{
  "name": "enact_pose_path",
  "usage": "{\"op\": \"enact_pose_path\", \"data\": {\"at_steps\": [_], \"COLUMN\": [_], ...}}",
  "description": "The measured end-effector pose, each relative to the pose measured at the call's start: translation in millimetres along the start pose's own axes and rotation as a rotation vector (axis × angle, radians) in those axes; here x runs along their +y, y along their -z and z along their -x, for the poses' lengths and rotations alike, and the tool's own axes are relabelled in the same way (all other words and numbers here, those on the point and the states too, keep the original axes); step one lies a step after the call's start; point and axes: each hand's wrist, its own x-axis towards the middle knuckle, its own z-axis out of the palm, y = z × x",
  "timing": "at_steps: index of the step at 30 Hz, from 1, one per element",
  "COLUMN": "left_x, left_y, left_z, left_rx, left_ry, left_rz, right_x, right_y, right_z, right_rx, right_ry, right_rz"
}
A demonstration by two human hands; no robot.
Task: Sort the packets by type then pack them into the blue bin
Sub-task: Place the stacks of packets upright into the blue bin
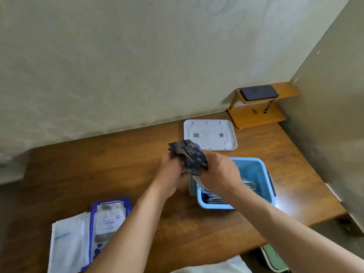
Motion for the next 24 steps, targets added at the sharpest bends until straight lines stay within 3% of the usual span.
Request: {"op": "enact_pose_path", "data": {"at_steps": [4, 9, 12, 17, 24], "left_x": [-5, -12, -9, -8, -28], "left_y": [-39, -60, -60, -71, -97], "left_z": [-4, -9, -3, 8, -1], "left_rx": [-0.139, -0.106, -0.098, -0.298, -0.324], "left_ry": [0.04, 0.046, -0.113, -0.479, -0.378], "left_rz": [-0.027, -0.154, -0.476, -1.231, -1.663], "right_x": [46, 87, 105, 121, 134], "right_y": [22, 28, 29, 17, -16], "right_z": [6, 18, 19, 8, -22], "right_rx": [0.061, 0.112, 0.061, -0.034, -0.222], "right_ry": [-0.061, -0.051, -0.048, 0.073, 0.149], "right_rz": [0.021, 0.237, 0.38, 0.57, 0.726]}}
